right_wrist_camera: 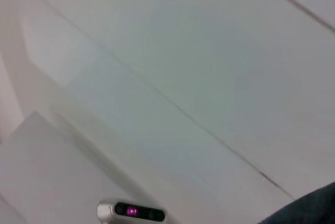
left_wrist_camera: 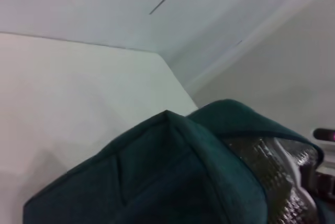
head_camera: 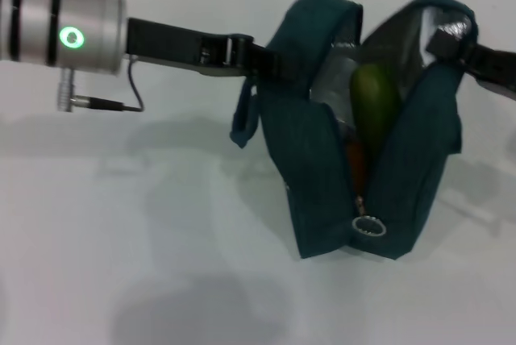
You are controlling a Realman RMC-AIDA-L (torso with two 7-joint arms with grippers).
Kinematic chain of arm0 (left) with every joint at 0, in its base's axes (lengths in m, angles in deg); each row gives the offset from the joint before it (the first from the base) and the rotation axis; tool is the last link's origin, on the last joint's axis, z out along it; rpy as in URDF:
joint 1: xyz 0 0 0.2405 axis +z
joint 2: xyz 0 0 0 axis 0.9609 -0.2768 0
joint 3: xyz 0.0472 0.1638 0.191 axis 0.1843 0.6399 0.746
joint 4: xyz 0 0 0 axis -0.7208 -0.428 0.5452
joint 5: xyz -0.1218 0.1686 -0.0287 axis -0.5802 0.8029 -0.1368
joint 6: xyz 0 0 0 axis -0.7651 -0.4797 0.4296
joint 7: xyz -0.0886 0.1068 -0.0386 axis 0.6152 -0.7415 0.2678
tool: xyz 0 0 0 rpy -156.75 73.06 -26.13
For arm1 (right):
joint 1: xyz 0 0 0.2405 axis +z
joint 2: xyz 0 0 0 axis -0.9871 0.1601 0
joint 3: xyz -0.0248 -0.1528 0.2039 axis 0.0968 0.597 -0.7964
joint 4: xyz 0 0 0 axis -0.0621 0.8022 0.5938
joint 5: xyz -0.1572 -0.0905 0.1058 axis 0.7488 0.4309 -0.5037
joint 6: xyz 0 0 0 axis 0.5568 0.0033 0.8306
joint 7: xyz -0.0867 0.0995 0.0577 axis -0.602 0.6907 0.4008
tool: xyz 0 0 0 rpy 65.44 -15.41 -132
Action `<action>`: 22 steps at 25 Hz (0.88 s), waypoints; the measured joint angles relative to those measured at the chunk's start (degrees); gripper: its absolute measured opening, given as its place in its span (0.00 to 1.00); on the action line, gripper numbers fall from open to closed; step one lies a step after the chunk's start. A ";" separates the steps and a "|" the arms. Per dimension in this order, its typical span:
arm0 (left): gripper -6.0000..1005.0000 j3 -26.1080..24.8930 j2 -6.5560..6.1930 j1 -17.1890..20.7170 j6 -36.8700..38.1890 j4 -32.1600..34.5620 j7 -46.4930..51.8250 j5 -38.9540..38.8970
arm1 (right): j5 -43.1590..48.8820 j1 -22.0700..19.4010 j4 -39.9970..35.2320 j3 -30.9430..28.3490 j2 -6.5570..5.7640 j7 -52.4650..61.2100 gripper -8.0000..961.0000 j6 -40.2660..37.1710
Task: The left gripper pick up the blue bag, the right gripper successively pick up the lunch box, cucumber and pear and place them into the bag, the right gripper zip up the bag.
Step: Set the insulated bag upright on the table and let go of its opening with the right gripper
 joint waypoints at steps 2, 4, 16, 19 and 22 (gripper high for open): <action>0.13 1.54 0.04 -0.32 -2.31 -1.43 -0.39 -0.13 | 0.06 -0.85 0.19 -0.08 -0.15 0.07 0.05 0.00; 0.13 3.29 0.05 -0.34 -4.07 -1.95 -0.48 -0.28 | 0.10 -1.33 0.45 -0.09 -0.21 0.08 0.05 0.06; 0.14 4.93 0.01 0.43 -5.91 -2.27 -0.65 -0.61 | -0.13 -1.37 1.77 -0.18 -0.09 0.20 0.07 -0.35; 0.14 4.95 0.01 0.47 -5.86 -2.30 -0.69 -0.61 | -0.22 -1.71 1.93 -0.27 -0.24 0.21 0.07 -1.54; 0.14 4.97 0.02 0.47 -5.83 -2.32 -1.07 -0.61 | -0.25 -2.37 2.16 -0.57 -0.54 0.12 0.19 -3.34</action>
